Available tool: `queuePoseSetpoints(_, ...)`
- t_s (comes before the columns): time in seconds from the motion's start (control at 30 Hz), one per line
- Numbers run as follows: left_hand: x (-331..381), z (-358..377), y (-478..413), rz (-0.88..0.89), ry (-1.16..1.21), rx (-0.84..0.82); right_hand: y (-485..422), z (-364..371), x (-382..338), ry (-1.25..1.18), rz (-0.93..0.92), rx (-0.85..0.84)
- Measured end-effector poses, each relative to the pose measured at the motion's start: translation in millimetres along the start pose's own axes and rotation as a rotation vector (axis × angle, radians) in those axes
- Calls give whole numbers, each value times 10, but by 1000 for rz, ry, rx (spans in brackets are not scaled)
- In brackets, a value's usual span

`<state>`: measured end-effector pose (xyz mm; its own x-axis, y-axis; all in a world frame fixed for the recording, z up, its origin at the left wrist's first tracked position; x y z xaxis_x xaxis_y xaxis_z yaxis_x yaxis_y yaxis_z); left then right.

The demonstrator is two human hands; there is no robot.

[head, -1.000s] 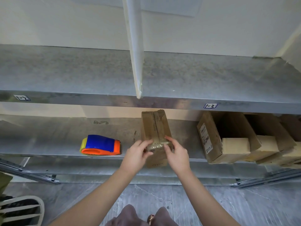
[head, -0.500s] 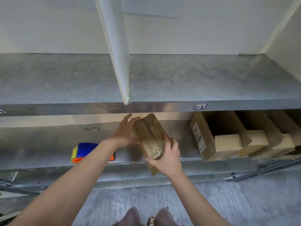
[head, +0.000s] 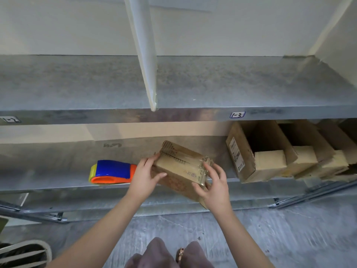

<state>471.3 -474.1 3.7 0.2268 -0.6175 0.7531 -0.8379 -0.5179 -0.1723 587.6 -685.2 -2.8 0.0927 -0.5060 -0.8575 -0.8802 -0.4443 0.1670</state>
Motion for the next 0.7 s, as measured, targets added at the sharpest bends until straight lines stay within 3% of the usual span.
queuePoseSetpoints(0.13,30,-71,198,-13,31,73,-28,-38,-60,116,-23,-101)
queuePoseSetpoints(0.7,179,-340,248,79,135,218,-262,-332,-613,149,-173,-147)
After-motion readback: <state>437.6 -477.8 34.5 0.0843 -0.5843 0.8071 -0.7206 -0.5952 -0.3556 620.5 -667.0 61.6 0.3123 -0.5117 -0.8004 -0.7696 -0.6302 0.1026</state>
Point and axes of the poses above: each hand's wrist, its own y-axis away from the middle knuckle, its own z-axis out of the palm, x = y × z, the point moved 3 cm from there along -y, towards the middle knuckle, and after that the axes turned 9 degrees about z, right-handed, at the moved point
